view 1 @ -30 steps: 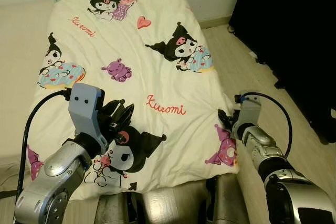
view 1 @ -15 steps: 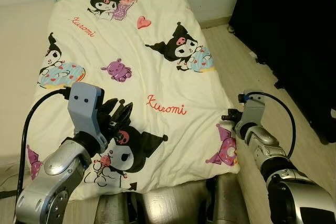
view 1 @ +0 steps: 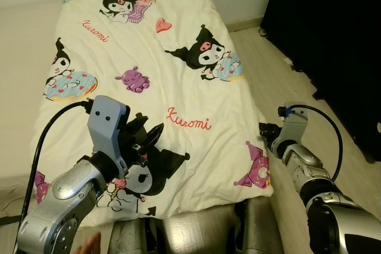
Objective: Clean up the room
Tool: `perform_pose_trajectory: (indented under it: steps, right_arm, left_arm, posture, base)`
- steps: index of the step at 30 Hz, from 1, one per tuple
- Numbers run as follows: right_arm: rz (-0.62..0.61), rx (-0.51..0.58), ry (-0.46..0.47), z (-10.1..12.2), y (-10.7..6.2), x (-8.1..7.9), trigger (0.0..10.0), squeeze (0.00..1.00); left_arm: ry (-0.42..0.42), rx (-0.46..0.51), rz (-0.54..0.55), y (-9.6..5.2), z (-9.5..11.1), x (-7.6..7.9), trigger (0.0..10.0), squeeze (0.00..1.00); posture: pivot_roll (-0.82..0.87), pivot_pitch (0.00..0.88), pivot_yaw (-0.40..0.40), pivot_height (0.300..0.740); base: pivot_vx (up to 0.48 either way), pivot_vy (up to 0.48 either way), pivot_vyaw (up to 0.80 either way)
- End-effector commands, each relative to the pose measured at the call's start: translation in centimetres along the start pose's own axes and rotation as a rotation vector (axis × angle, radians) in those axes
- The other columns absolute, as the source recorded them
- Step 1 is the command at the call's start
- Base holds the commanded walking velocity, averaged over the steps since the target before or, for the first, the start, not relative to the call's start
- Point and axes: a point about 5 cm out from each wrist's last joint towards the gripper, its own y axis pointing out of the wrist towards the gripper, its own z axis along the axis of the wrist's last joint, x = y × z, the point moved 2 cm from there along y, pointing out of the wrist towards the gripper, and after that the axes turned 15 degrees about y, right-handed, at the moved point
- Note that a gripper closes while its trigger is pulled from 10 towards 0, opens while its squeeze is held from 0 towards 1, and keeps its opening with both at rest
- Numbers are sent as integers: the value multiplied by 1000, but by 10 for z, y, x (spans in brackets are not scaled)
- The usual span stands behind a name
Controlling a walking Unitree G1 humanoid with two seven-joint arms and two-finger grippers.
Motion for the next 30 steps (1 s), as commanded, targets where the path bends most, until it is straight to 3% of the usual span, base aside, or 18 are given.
perform_pose_trajectory:
  steps: [1, 7, 8, 9, 10, 16, 25, 26, 27, 28, 30]
  right_arm:
    - [-5, -15, 38, -9, -2, 3, 10000, 1000]
    - [67, 6, 173, -7, -1, -5, 10000, 1000]
    - [87, 0, 194, -8, 0, -7, 10000, 886]
    - [87, 0, 194, -8, 0, -7, 10000, 886]
    - [80, -23, 177, -11, -1, -7, 10000, 0]
    - [51, -77, 138, -15, -1, -4, 10000, 0]
    - [47, -76, 228, -17, -1, -2, 10000, 0]
    - [46, -65, 243, -16, -2, -1, 5333, 0]
    - [46, -65, 243, -16, -2, -1, 5333, 0]
    - [49, -52, 252, -16, -2, -1, 0, 0]
    - [50, -43, 254, -15, -2, -1, 0, 0]
  left_arm:
    - [18, -21, -22, -5, -2, 3, 10000, 0]
    - [22, -21, -36, -7, 1, 5, 10000, 0]
    - [22, -22, -44, -8, 2, 7, 10000, 0]
    - [22, -22, -44, -8, 2, 7, 10000, 0]
    - [21, -23, -49, -8, 2, 8, 10000, 0]
    - [27, -28, -47, -8, 3, 7, 10000, 0]
    - [46, -41, -44, -13, 6, 2, 10000, 0]
    - [49, -43, -43, -14, 6, 1, 10000, 0]
    - [49, -43, -43, -14, 6, 1, 10000, 0]
    - [51, -45, -41, -14, 7, 0, 10000, 0]
    - [51, -47, -40, -14, 7, 1, 10000, 0]
  posture:
    - [144, 363, 91, 570]
    - [159, 369, 100, 570]
    - [159, 369, 100, 570]
    - [159, 369, 100, 570]
    - [158, 369, 100, 570]
    - [186, 380, 113, 570]
    - [221, 391, 126, 570]
    - [223, 390, 127, 570]
    - [223, 390, 127, 570]
    - [223, 390, 126, 570]
    - [223, 390, 126, 570]
  base:
    - [0, 0, 0]
    - [0, 0, 0]
    - [0, 0, 0]
    - [0, 0, 0]
    - [0, 0, 0]
    - [0, 0, 0]
    - [0, 0, 0]
    - [0, 0, 0]
    - [0, 0, 0]
    - [0, 0, 0]
    - [0, 0, 0]
